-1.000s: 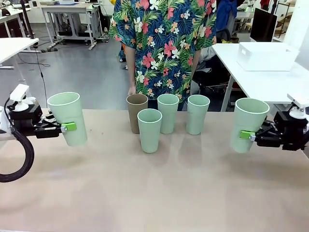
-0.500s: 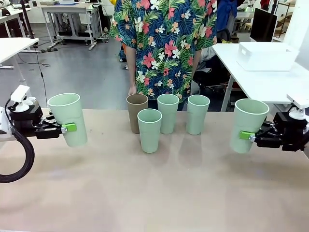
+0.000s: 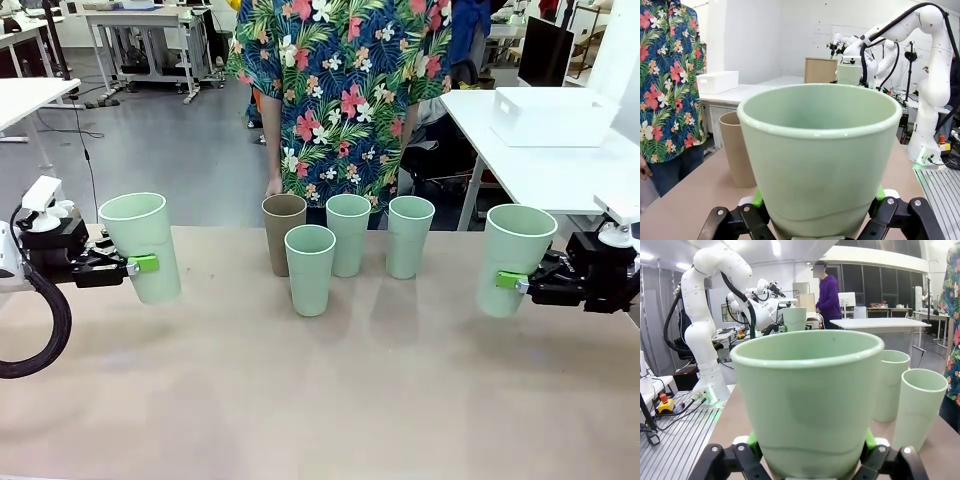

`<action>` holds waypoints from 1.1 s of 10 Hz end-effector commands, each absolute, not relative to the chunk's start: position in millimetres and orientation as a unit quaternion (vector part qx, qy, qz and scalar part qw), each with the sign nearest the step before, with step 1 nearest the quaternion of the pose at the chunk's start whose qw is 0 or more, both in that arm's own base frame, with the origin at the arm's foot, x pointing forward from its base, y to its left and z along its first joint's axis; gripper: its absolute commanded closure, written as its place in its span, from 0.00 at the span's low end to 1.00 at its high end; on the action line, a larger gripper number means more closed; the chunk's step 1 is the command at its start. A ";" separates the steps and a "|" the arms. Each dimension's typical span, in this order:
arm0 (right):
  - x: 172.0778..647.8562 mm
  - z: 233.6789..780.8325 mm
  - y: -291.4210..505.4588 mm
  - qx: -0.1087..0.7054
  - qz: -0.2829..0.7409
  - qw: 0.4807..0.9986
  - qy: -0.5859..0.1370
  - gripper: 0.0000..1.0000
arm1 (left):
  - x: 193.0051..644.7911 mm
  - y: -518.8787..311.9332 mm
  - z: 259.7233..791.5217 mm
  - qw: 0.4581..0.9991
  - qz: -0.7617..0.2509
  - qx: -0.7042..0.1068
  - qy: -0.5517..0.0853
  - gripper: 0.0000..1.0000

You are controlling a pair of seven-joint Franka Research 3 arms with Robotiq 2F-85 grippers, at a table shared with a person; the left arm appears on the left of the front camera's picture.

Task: Stack the cups and store them in the basket.
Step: Place the stack of Reusable plastic cups into the Pantry Basket.

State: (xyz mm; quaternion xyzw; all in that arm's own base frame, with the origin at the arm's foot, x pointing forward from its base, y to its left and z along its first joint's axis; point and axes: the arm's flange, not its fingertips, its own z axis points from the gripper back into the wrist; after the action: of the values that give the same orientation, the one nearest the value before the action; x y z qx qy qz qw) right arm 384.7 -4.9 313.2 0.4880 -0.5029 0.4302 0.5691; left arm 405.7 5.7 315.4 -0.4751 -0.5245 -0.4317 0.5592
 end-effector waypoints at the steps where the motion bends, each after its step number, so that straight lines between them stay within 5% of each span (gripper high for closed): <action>1: 385.2 315.2 -5.6 0.485 0.430 0.570 -0.505 0.15 | 405.6 5.3 318.3 0.557 -0.433 -0.474 -0.526 0.13; 11: 385.2 315.2 -5.6 0.485 0.430 0.570 -0.505 0.15 | 405.6 5.3 318.3 0.557 -0.433 -0.474 -0.526 0.13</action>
State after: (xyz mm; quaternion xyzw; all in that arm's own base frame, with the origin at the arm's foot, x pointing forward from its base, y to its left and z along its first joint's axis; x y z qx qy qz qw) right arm 384.7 -4.9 313.2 0.4880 -0.5029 0.4302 0.5691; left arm 405.7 5.7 315.4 -0.4751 -0.5245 -0.4318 0.5592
